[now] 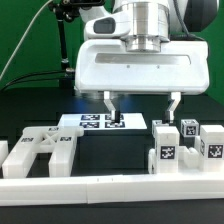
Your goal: Assemble chair
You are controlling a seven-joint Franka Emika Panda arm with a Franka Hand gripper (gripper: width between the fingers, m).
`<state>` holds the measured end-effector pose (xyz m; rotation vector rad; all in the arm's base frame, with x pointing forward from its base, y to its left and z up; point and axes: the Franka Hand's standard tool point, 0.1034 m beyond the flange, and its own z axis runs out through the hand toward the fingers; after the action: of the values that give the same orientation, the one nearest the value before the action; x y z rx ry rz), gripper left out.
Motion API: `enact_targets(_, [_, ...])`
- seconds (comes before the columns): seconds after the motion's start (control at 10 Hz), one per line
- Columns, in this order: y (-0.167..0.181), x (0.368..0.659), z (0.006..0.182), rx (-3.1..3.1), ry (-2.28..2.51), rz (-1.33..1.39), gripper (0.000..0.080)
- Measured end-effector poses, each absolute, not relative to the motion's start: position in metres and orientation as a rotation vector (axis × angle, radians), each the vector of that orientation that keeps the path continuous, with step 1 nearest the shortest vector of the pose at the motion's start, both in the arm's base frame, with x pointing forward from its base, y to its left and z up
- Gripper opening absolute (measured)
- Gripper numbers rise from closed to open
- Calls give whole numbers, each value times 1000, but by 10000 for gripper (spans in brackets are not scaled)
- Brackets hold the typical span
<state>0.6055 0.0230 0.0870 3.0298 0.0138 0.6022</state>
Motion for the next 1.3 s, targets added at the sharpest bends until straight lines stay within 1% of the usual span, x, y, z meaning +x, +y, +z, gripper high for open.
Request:
enact_targets(0.2, [38,599,58,3046,18,560,649])
enact_targets(0.3, [46,601,40,3040,38,562,649])
enact_targets(0.4, [46,605,29,3032,40,566,649])
enact_targets(0.5, [48,609,21,3032,26,565,649])
enact_targets(0.7, [52,620,11,3032,9,573,649])
enact_targets(0.8, [54,624,11,3034,-9,582,649])
enact_targets(0.9, [56,624,12,3035,-13,585,616])
enact_targets(1.0, [55,624,11,3034,-16,583,616])
enact_targets(1.2, [53,624,11,3033,-18,583,329])
enact_targets(1.3, [47,620,10,3028,-26,568,189])
